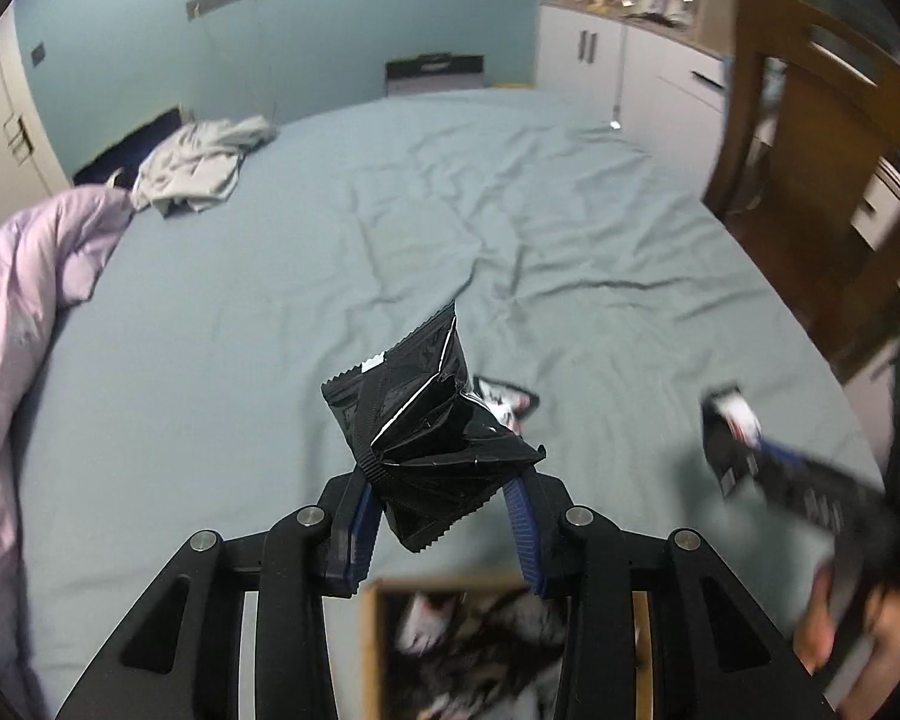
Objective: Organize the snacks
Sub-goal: 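Lower both held packets into the box and open both grippers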
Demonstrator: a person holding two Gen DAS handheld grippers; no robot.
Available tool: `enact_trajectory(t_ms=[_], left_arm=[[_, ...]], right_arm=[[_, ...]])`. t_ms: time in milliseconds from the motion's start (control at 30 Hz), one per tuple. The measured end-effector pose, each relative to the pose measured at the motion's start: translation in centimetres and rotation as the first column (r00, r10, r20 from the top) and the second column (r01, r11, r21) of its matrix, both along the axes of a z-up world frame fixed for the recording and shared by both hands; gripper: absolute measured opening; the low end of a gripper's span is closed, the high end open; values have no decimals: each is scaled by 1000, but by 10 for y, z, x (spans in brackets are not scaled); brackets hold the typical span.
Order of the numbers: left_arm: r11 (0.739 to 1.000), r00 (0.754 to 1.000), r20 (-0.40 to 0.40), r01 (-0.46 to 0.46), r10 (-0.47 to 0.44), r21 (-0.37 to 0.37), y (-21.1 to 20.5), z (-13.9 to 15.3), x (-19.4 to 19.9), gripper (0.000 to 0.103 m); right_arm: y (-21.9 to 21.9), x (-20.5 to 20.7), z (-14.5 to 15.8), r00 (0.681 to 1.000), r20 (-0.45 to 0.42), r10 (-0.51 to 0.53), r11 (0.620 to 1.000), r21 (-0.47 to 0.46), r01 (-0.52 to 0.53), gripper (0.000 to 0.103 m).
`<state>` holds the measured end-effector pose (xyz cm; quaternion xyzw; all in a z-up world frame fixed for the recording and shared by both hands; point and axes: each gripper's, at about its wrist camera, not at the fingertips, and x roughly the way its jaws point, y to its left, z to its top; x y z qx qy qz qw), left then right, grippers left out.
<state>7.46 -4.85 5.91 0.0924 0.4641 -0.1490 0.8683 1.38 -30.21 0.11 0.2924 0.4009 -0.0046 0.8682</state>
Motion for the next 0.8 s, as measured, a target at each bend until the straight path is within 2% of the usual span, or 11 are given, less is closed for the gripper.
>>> enact_trajectory(t_ms=[133,267,367,467,600,800], left_arm=[[998,998,-2,57,-57,0,21,2,-36,38],[995,995,-57,85,-87,-46,33,-9,-59,38],[994,993,-47,108,-108,-17,31,-20,-70,38],[993,990,-67,120,-120,-11,26,-36,-72,38],[993,986,-115,119,-118,7,21,-57,-68,39],[995,990,-97,103,-101,16,20,-68,-65,42]], right_arm=[[5,-5,4,1000,2,-1,1000,-17,1,48],[6,-14,8,1000,6,2,1000,-27,-1,48],[4,-18,12,1000,17,-1,1000,-3,1,48],[2,-20,12,1000,26,-2,1000,5,1,48],[10,-20,14,999,33,10,999,-51,-8,48],[23,-9,11,999,16,43,994,-102,-42,48]])
